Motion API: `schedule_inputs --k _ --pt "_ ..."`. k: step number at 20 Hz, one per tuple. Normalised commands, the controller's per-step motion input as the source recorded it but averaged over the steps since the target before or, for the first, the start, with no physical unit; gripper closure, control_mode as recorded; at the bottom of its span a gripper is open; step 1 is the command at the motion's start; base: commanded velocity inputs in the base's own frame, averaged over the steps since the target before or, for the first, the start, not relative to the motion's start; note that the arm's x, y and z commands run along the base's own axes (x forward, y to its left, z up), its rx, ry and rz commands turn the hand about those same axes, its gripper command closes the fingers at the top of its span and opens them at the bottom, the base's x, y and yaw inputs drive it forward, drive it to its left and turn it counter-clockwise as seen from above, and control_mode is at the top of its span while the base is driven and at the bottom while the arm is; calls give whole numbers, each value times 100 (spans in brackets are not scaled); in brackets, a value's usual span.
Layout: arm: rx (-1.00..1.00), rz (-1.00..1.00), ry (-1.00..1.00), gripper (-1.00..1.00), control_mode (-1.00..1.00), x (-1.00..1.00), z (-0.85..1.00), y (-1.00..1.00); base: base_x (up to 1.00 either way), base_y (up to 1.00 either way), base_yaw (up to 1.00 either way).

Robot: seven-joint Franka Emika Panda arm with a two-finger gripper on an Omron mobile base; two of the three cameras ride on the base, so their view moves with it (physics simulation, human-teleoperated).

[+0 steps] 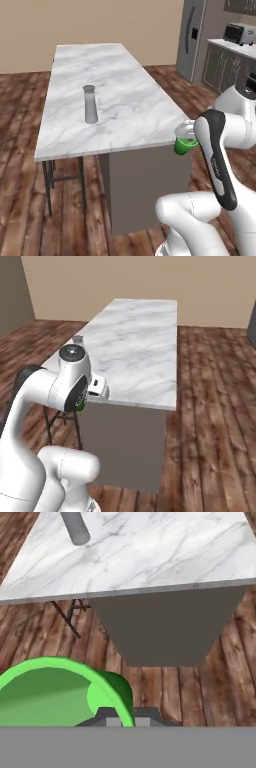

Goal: Place the pitcher and cup on the dining counter for serving.

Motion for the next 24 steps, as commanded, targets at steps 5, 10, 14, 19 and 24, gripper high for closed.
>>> schedule_inputs --k 5,10,14,19,24 --pt "0 0 0 100 100 0 0 0 97 0 4" --pt "0 0 0 100 100 0 0 0 86 1 3" --pt "0 0 4 100 -100 37 0 13 40 7 0" --pt "4 -4 16 100 -100 64 0 8 0 0 0" --pt "7 -19 19 100 -100 80 -2 23 0 0 0"
